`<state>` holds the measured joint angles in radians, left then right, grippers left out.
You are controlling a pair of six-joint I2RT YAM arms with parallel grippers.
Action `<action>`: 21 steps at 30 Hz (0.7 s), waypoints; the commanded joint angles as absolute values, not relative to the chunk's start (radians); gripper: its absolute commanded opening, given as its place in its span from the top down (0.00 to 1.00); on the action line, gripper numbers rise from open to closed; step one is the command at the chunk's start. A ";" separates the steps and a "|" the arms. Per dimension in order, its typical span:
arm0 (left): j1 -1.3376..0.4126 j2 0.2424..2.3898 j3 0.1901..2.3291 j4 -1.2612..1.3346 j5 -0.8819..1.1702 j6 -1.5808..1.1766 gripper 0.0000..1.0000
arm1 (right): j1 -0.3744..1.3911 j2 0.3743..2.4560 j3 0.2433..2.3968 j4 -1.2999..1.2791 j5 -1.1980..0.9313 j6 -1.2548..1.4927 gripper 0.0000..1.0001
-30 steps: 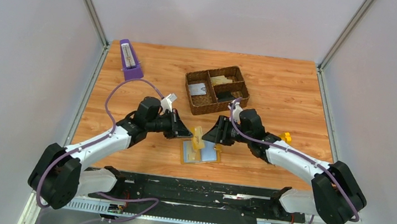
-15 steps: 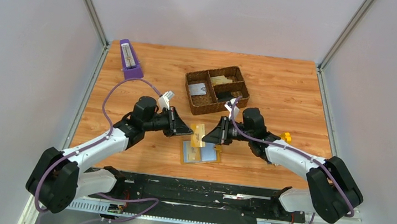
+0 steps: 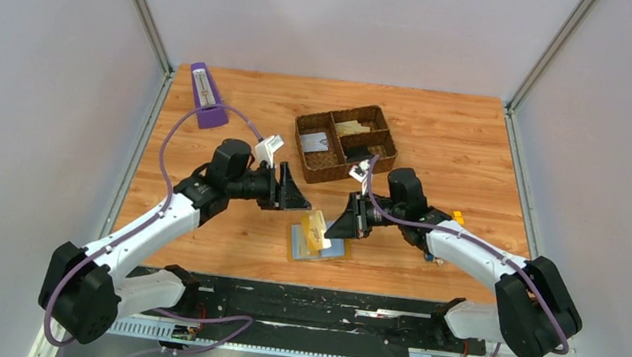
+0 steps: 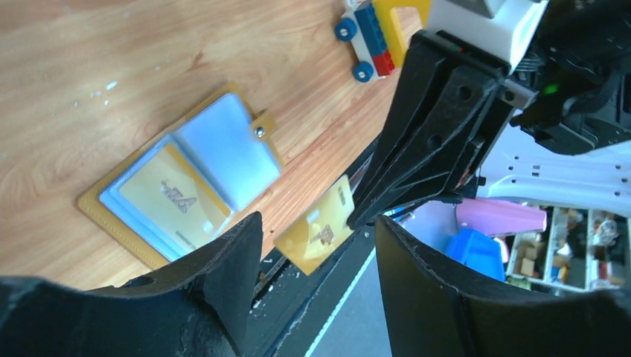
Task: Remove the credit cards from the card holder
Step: Place the credit card in the storage box.
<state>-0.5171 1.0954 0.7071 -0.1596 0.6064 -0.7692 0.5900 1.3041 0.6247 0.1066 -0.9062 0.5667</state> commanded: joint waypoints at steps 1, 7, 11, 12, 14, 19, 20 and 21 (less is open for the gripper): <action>-0.520 1.100 0.810 -0.274 0.690 -0.621 0.34 | 0.592 1.298 0.688 0.058 -1.063 0.455 1.00; -0.521 1.194 0.851 -0.245 0.877 -0.590 0.33 | 0.597 1.300 0.719 0.015 -1.087 0.423 1.00; -0.521 1.240 0.845 -0.184 0.983 -0.613 0.34 | 0.602 1.307 0.729 0.013 -1.087 0.425 1.00; -0.521 1.247 0.844 -0.183 0.996 -0.610 0.34 | 0.604 1.308 0.730 0.014 -1.089 0.426 1.00; -0.522 1.261 0.840 -0.189 1.010 -0.601 0.36 | 0.607 1.313 0.733 0.013 -1.091 0.423 1.00; -0.521 1.286 0.830 -0.172 1.034 -0.605 0.48 | 0.612 1.335 0.736 0.013 -1.094 0.425 1.00; -0.522 1.290 0.830 -0.172 1.038 -0.605 0.54 | 0.613 1.338 0.738 0.013 -1.095 0.426 1.00; -0.521 1.298 0.829 -0.169 1.040 -0.606 0.57 | 0.614 1.340 0.739 0.012 -1.093 0.426 0.99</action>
